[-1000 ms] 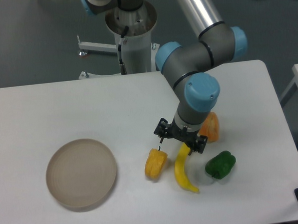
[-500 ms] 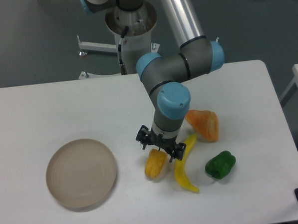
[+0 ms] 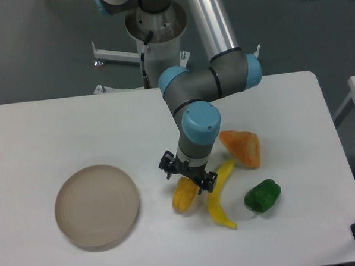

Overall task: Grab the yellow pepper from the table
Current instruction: 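Lower the open gripper onto the yellow bell pepper and close it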

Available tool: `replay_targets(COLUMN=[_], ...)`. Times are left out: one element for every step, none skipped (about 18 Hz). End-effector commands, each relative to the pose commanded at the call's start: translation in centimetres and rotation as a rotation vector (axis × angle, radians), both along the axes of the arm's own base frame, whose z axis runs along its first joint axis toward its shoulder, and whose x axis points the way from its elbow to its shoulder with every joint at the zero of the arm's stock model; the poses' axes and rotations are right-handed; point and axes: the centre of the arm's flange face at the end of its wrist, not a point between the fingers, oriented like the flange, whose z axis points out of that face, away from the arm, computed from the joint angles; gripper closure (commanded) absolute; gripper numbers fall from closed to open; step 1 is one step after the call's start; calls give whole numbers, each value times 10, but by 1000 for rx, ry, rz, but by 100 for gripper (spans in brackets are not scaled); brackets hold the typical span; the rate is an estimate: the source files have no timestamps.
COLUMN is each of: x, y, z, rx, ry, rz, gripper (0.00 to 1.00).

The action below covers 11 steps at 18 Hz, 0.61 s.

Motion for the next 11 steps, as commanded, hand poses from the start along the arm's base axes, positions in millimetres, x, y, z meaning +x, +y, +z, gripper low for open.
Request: replay_targets(x=[0,-1,-1,-1,-2,-2,-3,-3,-3,-4,-5], y=[0,0,0,0,0,0,-1,-1,0,0,-1], z=[0,-1,-1,-3,-2,-2,-2,-2,-1,1,0], rx=[0,-2,-5,-7,-6,-3,-4,-4,-1,0,-1], ry=[2,5,10,12,15,16,15,15,17,18,17], rz=[-8,-9,-9,-10,-16,-25,-27,-28,-28,-27,-25], gripper=[0,0,1,5,10,21,27,35,39,44,48])
